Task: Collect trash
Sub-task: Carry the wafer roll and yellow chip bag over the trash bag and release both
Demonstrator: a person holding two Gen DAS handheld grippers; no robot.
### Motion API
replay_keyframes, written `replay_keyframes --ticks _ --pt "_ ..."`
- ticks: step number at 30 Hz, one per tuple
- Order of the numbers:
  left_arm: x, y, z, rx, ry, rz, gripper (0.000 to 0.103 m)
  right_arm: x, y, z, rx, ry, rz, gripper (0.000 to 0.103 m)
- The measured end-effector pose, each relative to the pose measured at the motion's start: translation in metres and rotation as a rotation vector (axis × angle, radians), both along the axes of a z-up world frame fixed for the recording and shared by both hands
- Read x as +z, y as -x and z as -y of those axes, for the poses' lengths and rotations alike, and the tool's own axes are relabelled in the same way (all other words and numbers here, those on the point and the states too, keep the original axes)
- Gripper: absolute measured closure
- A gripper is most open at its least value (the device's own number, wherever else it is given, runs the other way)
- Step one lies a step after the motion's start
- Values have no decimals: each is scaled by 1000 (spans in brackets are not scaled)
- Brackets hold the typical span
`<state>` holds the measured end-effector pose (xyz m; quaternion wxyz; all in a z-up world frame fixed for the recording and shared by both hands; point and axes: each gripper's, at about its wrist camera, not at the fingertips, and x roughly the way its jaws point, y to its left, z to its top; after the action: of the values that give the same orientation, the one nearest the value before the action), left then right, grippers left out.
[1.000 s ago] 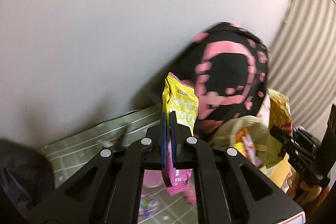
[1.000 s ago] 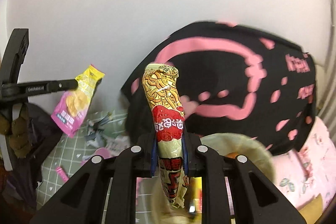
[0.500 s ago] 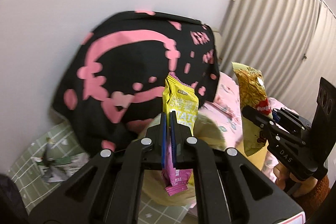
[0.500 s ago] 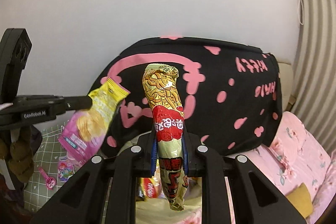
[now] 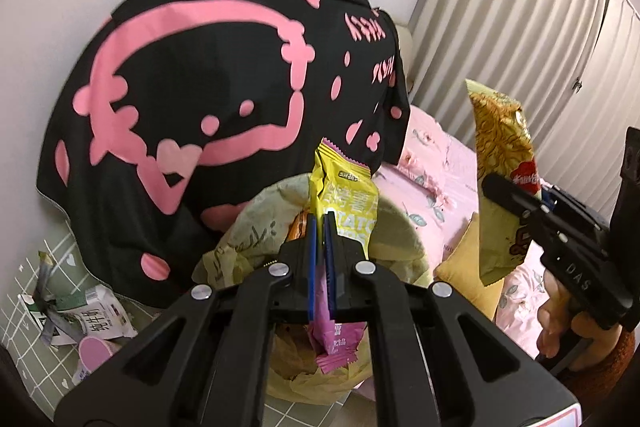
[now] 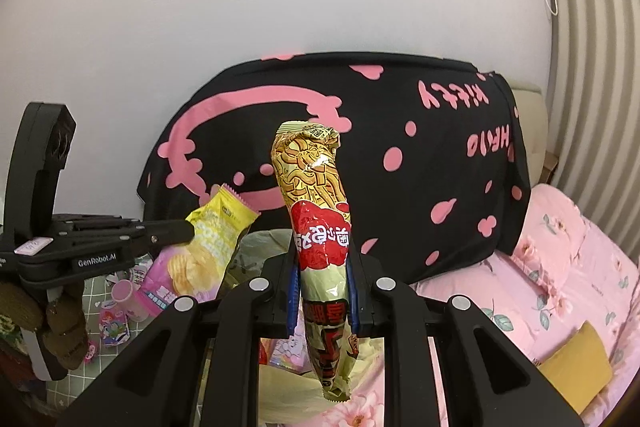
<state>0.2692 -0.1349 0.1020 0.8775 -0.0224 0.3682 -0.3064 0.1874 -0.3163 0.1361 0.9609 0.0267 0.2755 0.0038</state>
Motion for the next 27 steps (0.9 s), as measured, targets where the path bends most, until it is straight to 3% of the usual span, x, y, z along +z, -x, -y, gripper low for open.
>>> replay_keyframes --ticks 7,11,27 --pt "-10 -8 8 -14 3 -26 98 -7 -8 4 12 -20 -14 85" --pt "-17 -11 7 -6 -2 -41 75 -10 -14 1 24 -21 -24 85" --pt "-26 4 -42 101 -30 -34 69 -45 -52 -31 107 -64 -117 84"
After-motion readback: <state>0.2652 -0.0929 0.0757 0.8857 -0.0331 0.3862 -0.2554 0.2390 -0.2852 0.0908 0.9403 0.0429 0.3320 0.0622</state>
